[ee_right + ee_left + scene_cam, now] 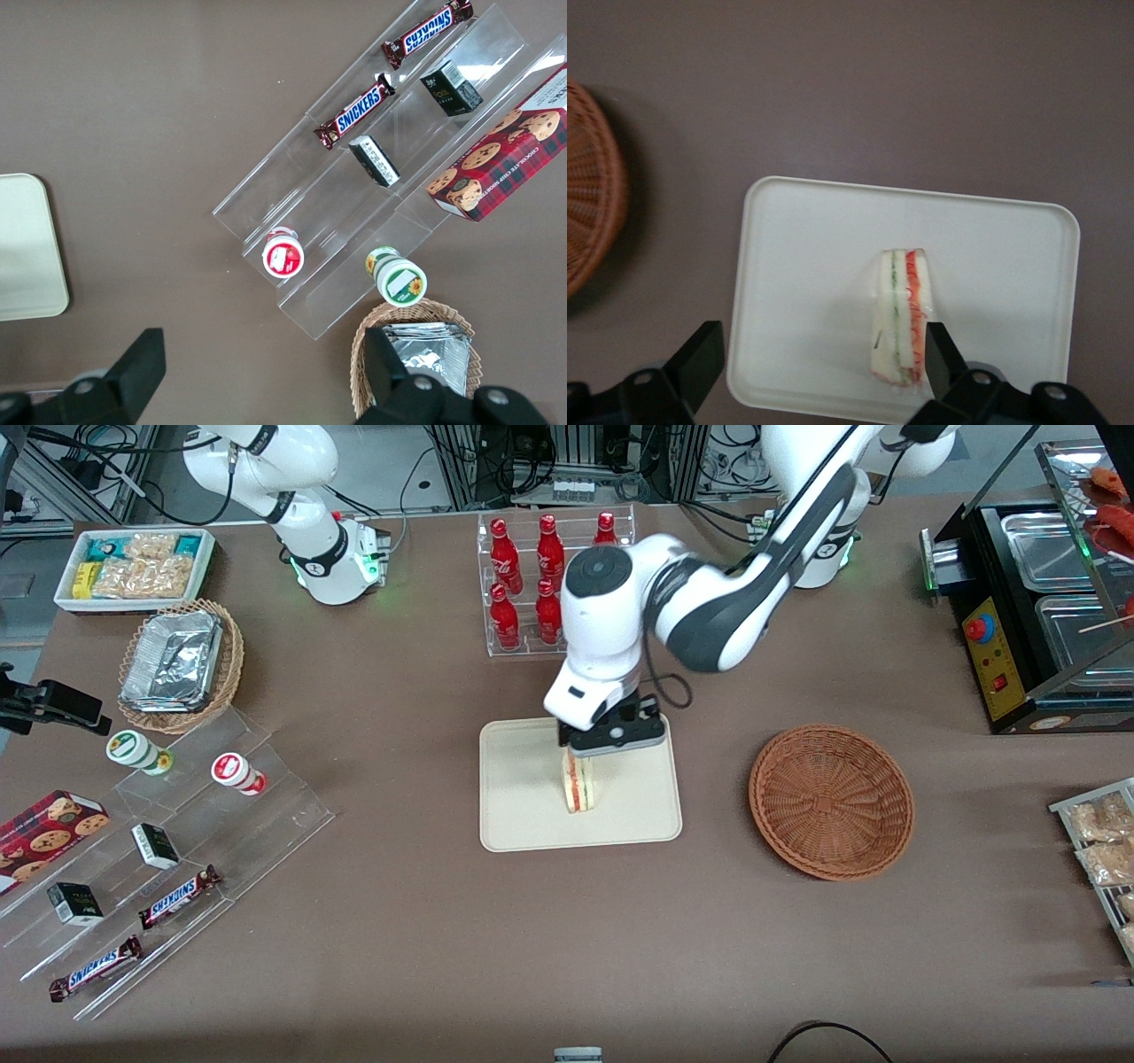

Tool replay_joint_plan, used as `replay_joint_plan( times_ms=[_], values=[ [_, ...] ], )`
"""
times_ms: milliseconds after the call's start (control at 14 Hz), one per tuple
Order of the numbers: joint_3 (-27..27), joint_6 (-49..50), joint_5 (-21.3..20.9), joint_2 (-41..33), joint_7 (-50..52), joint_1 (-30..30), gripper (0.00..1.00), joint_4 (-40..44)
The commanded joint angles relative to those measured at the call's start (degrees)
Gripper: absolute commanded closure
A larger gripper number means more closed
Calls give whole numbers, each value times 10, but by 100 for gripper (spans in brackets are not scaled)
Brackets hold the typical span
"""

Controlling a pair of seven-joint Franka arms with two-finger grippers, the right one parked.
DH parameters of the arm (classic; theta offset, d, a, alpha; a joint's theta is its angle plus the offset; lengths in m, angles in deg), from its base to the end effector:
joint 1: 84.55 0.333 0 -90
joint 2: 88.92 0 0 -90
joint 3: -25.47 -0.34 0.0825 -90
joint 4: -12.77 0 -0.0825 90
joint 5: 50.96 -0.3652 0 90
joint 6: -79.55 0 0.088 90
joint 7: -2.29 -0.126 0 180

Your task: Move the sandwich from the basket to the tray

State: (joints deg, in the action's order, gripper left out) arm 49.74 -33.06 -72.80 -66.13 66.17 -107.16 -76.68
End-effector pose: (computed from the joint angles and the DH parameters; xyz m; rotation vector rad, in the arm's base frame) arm 0.5036 -0.4365 0.4476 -3.0411 -0.2899 -0.2867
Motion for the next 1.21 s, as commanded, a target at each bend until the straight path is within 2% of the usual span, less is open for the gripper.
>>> replay_joint_plan(
  times_ms=[0,143,357,571,643,857,1000,1143],
  values=[
    [0,59,43,-79,-31,42,0,-18],
    [-2,95,96,-115,-109,85,0,-13],
    [-2,163,116,-149,-212,143,0,-2],
    [-3,200,166,-188,-318,207,0,-5],
    [-16,218,172,-200,-351,210,0,-6],
    [-119,234,205,-228,-448,182,0,-7],
    [-153,254,220,-233,-531,190,0,-2],
    [-182,254,220,-233,-568,191,0,1]
  ],
)
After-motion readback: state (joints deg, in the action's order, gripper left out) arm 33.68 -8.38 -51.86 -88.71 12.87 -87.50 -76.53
